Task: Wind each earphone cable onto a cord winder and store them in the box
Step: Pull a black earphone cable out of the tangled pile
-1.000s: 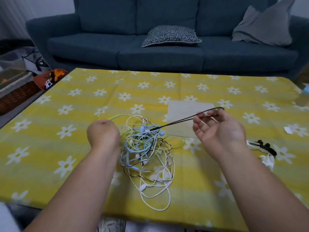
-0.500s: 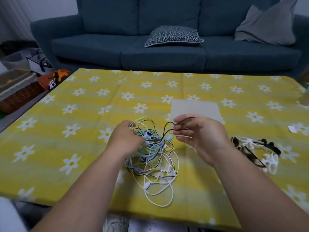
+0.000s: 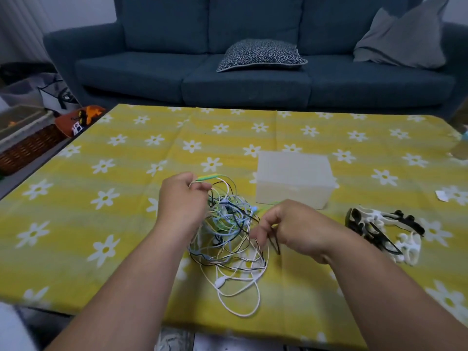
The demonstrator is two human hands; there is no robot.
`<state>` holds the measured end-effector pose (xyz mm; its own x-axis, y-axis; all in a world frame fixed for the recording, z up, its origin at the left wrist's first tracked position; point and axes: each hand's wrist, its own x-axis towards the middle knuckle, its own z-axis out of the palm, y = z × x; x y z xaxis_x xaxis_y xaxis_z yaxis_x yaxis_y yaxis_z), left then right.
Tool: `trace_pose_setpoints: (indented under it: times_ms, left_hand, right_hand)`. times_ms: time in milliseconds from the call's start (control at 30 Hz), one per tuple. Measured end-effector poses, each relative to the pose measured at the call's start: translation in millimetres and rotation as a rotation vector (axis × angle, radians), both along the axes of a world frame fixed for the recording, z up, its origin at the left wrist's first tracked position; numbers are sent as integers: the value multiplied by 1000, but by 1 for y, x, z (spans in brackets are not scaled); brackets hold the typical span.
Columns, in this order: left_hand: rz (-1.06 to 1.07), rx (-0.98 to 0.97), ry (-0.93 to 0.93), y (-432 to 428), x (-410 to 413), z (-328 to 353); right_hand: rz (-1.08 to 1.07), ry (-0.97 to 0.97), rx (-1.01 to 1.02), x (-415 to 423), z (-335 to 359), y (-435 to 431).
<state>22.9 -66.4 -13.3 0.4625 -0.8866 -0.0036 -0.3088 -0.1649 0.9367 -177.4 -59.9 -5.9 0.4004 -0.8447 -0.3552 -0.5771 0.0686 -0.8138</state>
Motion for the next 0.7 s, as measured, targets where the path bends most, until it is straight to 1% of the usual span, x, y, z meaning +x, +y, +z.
trace_pose_setpoints:
  times_ms: [67, 133, 233, 267, 300, 333, 400, 433, 467, 500, 533, 600, 633, 667, 700]
  left_hand:
    - [21, -78, 23, 1, 0, 6]
    - [-33, -139, 90, 4, -3, 13]
    - [-222, -196, 226, 12, -13, 23]
    - [-294, -195, 252, 15, -17, 24]
    - [-370, -182, 233, 18, -21, 25]
    - [-448, -158, 178, 21, -25, 25]
    - [-601, -92, -23, 25, -32, 21]
    - [-683, -54, -130, 27, -37, 19]
    - [-763, -10, -223, 28, -42, 16]
    - [-842, 40, -320, 31, -46, 13]
    - [-916, 80, -425, 32, -50, 11]
    - [-1021, 112, -626, 33, -54, 7]
    - [-1028, 107, -666, 34, -54, 7]
    - [-1009, 93, -637, 33, -52, 8]
    - [-943, 73, -552, 32, -49, 10]
  right_hand:
    - [-144, -18, -28, -2, 1, -2]
    - [-298, -30, -80, -1, 1, -4]
    - [-482, -49, -179, 0, 2, -7]
    - [-523, -72, -185, 1, 5, -7]
    - [-551, -116, -175, 2, 8, -8]
    - [-576, -191, -111, 4, 8, -10]
    - [-578, -341, 205, 11, 11, -7]
    - [-571, -371, 358, 13, 11, -5]
    - [-562, -391, 461, 15, 9, -4]
    - [-567, -408, 503, 17, 8, -3]
    - [-586, -433, 502, 19, 6, -2]
    - [-634, -467, 414, 23, 2, -1]
    - [-662, -466, 354, 23, 0, -3]
    - [-684, -462, 307, 22, -4, -5]
    - [-689, -458, 277, 21, -5, -6]
